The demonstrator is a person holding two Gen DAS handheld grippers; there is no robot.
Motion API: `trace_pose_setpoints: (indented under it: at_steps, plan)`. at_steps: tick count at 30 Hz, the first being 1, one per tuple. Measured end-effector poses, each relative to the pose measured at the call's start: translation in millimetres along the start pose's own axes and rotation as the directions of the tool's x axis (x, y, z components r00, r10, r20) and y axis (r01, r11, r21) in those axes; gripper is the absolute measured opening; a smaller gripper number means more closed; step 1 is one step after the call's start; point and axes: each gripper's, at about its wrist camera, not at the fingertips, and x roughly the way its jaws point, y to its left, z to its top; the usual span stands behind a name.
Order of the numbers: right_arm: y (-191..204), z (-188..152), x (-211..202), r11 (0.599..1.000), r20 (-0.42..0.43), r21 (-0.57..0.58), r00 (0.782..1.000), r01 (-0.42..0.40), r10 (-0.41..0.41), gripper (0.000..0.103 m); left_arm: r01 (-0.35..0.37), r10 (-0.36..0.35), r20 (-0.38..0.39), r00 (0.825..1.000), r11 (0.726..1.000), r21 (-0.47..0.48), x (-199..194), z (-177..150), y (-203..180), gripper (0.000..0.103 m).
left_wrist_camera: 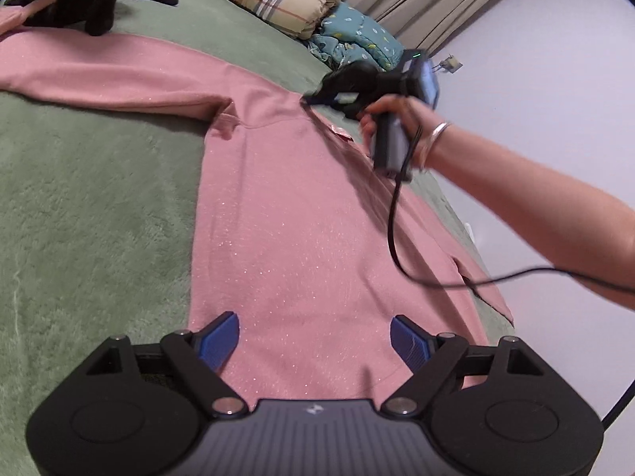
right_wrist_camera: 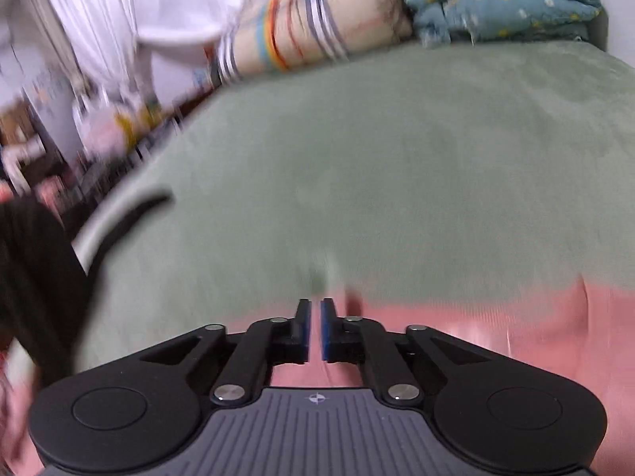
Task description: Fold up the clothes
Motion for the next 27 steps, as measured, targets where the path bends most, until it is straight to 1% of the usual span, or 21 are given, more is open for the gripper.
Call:
trace_pose_setpoints:
  at_steps: [1, 3, 5, 7, 8, 9, 11, 12, 13, 14, 15, 16, 17, 19, 21, 24, 26, 27]
  plan:
    - [-0.7, -9.5, 11.4, 0.999, 0.016, 0.025, 1.0, 0.024, -0.024, 0.0, -0.003, 0.003, 0.001, 1.0, 1.0, 0.002, 0.0, -0.6, -0.7, 0.083]
    - [-0.8, -6.1, 23.3, 0.998, 0.054, 0.024, 0.997, 0.05, -0.052, 0.0, -0.015, 0.015, -0.001, 1.0, 1.0, 0.027, 0.7, -1.5, -4.1, 0.083]
    - [-1.0, 0.9, 30.9, 0.997, 0.049, 0.053, 0.997, 0.062, -0.065, 0.0, -0.029, 0.03, -0.008, 1.0, 0.999, 0.042, 1.5, -0.8, -7.2, 0.083]
    - [2.0, 21.2, 32.6, 0.992, 0.029, 0.073, 0.994, 0.1, -0.103, 0.0, -0.047, 0.048, -0.017, 0.999, 0.997, 0.061, 2.7, 0.2, -11.1, 0.083]
    - [2.3, 29.3, 31.7, 0.991, 0.029, 0.083, 0.994, 0.101, -0.104, 0.002, -0.052, 0.053, -0.021, 0.998, 0.996, 0.072, 2.8, 0.2, -12.6, 0.083]
    - [0.4, 43.1, 19.6, 0.99, 0.06, 0.113, 0.994, 0.084, -0.091, 0.009, -0.057, 0.059, -0.024, 0.998, 0.995, 0.083, 3.0, 0.2, -14.1, 0.083]
    - [-9.0, 57.2, -8.2, 0.99, 0.135, 0.144, 0.991, 0.006, -0.025, 0.009, -0.05, 0.051, -0.021, 0.998, 0.996, 0.069, 2.5, 0.2, -11.7, 0.083]
    - [-18.1, 65.6, -28.8, 0.99, 0.161, 0.138, 0.987, -0.03, 0.008, 0.01, -0.044, 0.045, -0.018, 0.999, 0.997, 0.059, 2.2, 0.2, -10.1, 0.083]
    - [-27.6, 70.1, -42.6, 0.992, 0.165, 0.12, 0.986, -0.023, 0.003, 0.01, -0.039, 0.04, -0.015, 0.999, 0.998, 0.048, 1.9, 0.1, -8.4, 0.083]
    - [-37.5, 67.0, -56.4, 0.996, 0.16, 0.089, 0.987, 0.01, -0.024, 0.01, -0.035, 0.035, -0.014, 0.999, 0.999, 0.039, 1.6, 0.4, -6.9, 0.083]
    - [-47.5, 63.9, -70.2, 0.997, 0.157, 0.058, 0.986, 0.042, -0.051, 0.014, -0.031, 0.032, -0.013, 0.999, 0.999, 0.03, 1.6, 0.9, -5.6, 0.083]
    - [-57.5, 60.1, -83.5, 0.997, 0.154, 0.026, 0.985, 0.075, -0.078, 0.016, -0.028, 0.028, -0.013, 1.0, 0.999, 0.022, 1.5, 1.3, -4.4, 0.083]
    - [-67.3, 49.0, -91.1, 0.993, 0.144, -0.015, 0.983, 0.116, -0.113, 0.019, -0.025, 0.025, -0.012, 1.0, 1.0, 0.011, 1.4, 1.7, -3.1, 0.083]
    - [-86.9, 26.6, -105.3, 0.976, 0.128, -0.095, 0.975, 0.196, -0.183, 0.019, -0.026, 0.026, -0.009, 1.0, 1.0, 0.003, 1.7, 1.7, -2.6, 0.083]
    - [-104.1, 4.8, -98.3, 0.964, 0.066, -0.118, 0.97, 0.239, -0.232, 0.019, -0.033, 0.033, -0.008, 0.999, 0.999, 0.011, 2.2, 1.2, -4.2, 0.083]
    - [-121.2, -13.5, -72.4, 0.96, 0.006, -0.088, 0.964, 0.265, -0.265, 0.016, -0.047, 0.048, -0.014, 0.999, 0.998, 0.043, 3.5, 0.8, -8.1, 0.083]
    - [-126.5, -12.1, -56.3, 0.957, 0.038, -0.054, 0.958, 0.286, -0.284, 0.016, -0.06, 0.062, -0.024, 0.998, 0.996, 0.072, 4.3, 0.8, -11.5, 0.083]
    - [-128.4, -7.8, -48.1, 0.953, 0.038, -0.024, 0.952, 0.303, -0.302, 0.014, -0.065, 0.067, -0.028, 0.997, 0.994, 0.082, 4.5, 0.8, -12.8, 0.083]
